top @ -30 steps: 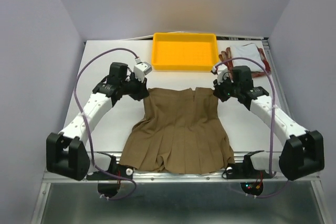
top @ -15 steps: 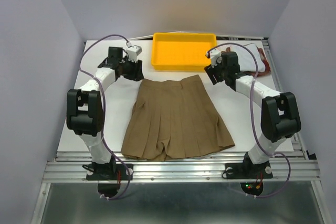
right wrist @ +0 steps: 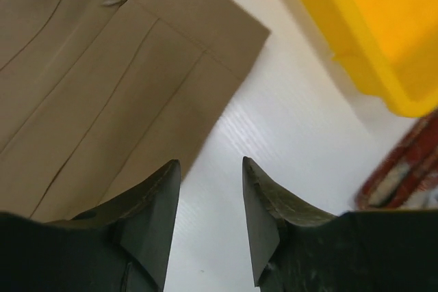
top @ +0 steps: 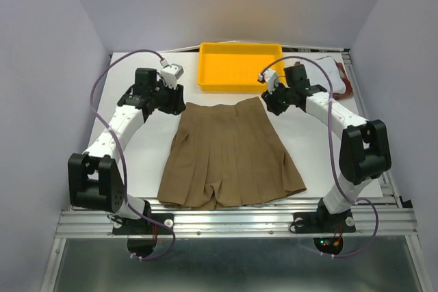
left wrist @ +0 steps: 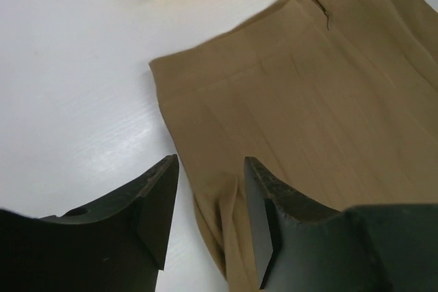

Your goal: Fold and stack the skirts

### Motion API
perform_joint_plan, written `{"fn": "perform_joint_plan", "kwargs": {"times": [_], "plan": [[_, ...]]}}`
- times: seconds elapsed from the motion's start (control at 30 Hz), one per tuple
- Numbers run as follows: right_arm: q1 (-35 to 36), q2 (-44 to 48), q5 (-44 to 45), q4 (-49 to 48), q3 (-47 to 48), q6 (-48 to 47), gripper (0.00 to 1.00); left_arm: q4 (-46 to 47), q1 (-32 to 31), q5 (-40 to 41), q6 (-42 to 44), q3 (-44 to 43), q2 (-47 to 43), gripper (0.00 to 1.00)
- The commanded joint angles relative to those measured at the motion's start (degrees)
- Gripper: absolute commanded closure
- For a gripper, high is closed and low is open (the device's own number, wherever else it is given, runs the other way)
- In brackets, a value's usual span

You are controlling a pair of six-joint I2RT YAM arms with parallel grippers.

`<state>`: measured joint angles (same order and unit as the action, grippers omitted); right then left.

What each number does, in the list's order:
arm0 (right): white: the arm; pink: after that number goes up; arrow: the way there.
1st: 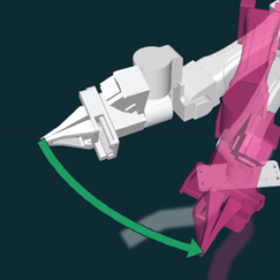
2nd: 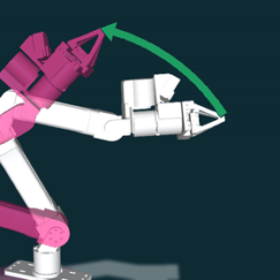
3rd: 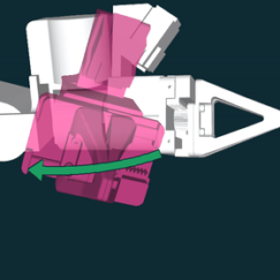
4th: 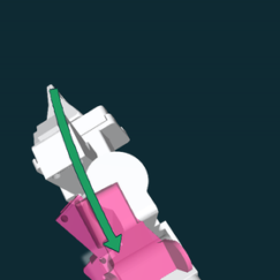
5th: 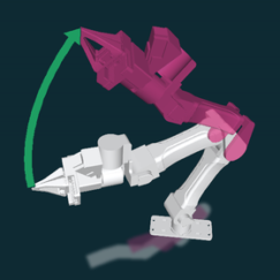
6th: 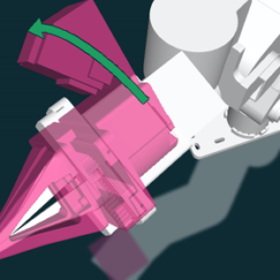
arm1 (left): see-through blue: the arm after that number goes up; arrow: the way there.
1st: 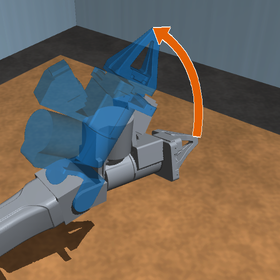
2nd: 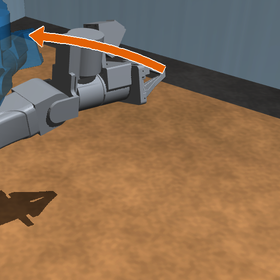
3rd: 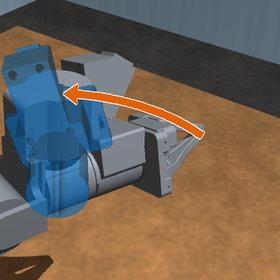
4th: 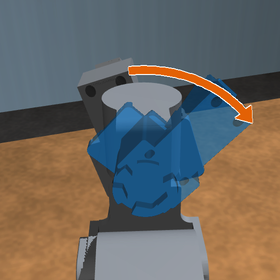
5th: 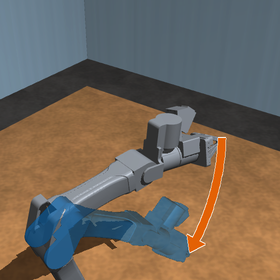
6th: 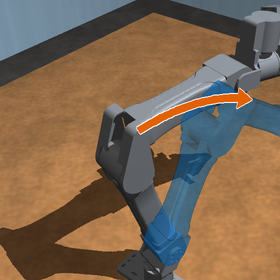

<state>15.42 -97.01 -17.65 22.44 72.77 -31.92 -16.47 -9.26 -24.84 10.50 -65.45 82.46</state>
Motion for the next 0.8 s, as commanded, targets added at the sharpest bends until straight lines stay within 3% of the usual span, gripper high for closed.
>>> {"fn": "perform_joint_plan", "kwargs": {"times": [0.0,0.23,0.43,0.6,0.77], "plan": [[3.12,-4.84,-3.36,8.23,1.41,-4.64,0.54,-2.16,-4.27,1.28,-3.12,3.13,2.62,0.50],[5.05,-7.67,2.88,8.68,-4.63,-10.26,0.60,-2.86,-7.36,3.04,-5.66,2.09,11.49,0.56],[9.10,-4.60,5.44,11.48,-12.21,-10.80,0.65,-5.06,-7.44,4.62,-5.32,-5.90,22.82,0.60],[14.19,-0.29,1.93,16.83,-16.78,-6.77,0.67,-8.48,-8.76,3.66,-2.86,-19.08,35.56,0.63],[19.20,2.09,-9.21,20.98,-16.17,-0.34,0.67,-11.56,-12.36,2.35,-2.85,-35.84,46.63,0.65]]}}
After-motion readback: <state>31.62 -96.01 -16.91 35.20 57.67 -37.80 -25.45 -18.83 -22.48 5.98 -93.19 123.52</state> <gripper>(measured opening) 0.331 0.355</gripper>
